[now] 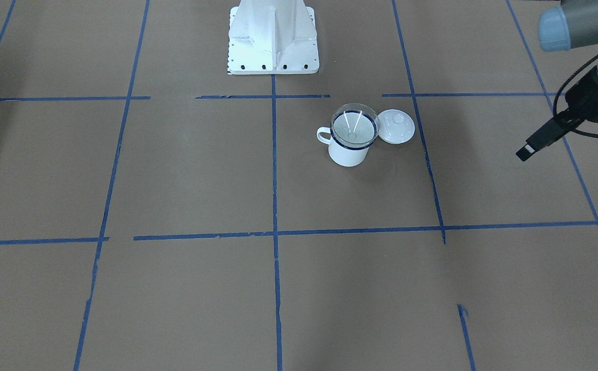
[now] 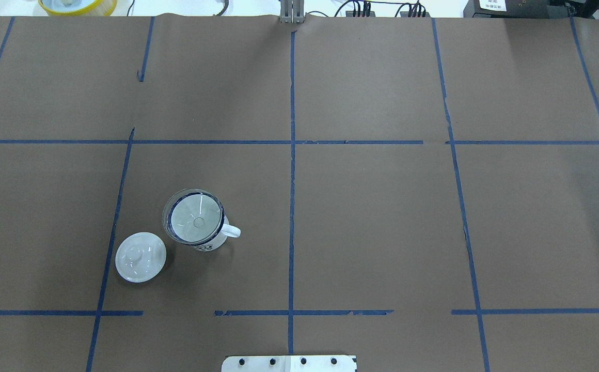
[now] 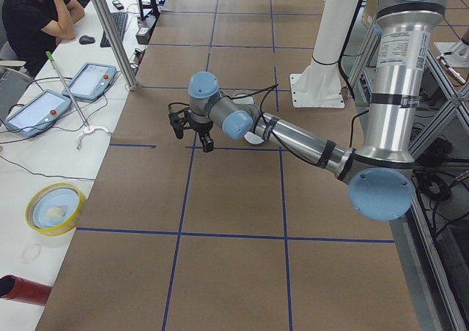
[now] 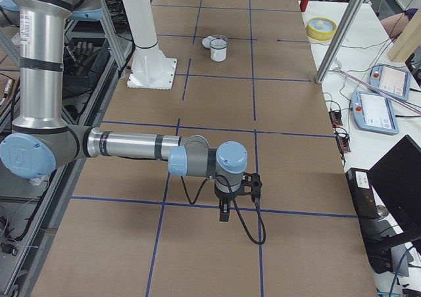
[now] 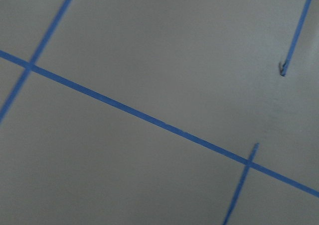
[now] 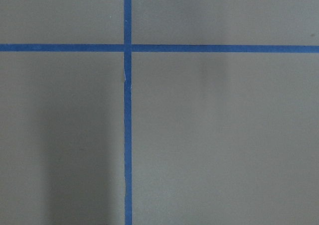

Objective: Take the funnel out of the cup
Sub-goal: 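Move the left gripper down to the glass funnel and grasp it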

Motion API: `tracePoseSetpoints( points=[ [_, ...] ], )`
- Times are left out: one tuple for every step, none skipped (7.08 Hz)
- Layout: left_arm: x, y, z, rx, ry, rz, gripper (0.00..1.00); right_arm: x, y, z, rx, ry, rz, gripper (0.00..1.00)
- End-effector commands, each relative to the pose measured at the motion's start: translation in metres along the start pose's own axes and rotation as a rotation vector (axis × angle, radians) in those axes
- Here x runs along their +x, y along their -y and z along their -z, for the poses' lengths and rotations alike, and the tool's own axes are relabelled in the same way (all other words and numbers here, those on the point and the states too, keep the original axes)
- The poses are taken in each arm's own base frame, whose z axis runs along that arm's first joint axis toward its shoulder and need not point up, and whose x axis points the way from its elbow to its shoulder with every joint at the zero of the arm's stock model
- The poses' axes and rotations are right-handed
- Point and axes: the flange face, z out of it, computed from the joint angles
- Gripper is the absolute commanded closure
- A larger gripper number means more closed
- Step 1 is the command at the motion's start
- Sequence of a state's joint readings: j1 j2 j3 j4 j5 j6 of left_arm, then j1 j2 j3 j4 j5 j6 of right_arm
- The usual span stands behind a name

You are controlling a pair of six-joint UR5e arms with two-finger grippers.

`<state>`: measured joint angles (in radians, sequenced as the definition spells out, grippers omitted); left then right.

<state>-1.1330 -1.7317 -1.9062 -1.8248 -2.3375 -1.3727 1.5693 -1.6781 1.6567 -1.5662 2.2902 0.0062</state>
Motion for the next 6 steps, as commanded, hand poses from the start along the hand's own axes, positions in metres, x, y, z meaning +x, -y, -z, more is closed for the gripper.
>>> tracePoseSetpoints(
  points=[
    [0.098, -0.073, -0.037, 0.012, 0.046, 0.091, 0.0, 0.0, 0.0, 0.0, 0.0, 0.0, 0.0, 0.0],
    [0.147, -0.106, -0.052, 0.026, 0.136, 0.104, 0.0, 0.0, 0.0, 0.0, 0.0, 0.0, 0.0, 0.0],
    [0.173, -0.121, -0.044, 0.027, 0.154, 0.172, 0.0, 0.0, 0.0, 0.0, 0.0, 0.0, 0.0, 0.0],
    [0.182, -0.156, -0.072, 0.015, 0.179, 0.239, 0.0, 0.0, 0.0, 0.0, 0.0, 0.0, 0.0, 0.0],
    [0.194, -0.183, -0.085, 0.032, 0.177, 0.222, 0.0, 0.0, 0.0, 0.0, 0.0, 0.0, 0.0, 0.0],
    [0.201, -0.204, -0.103, 0.015, 0.197, 0.244, 0.0, 0.0, 0.0, 0.0, 0.0, 0.0, 0.0, 0.0]
  ],
)
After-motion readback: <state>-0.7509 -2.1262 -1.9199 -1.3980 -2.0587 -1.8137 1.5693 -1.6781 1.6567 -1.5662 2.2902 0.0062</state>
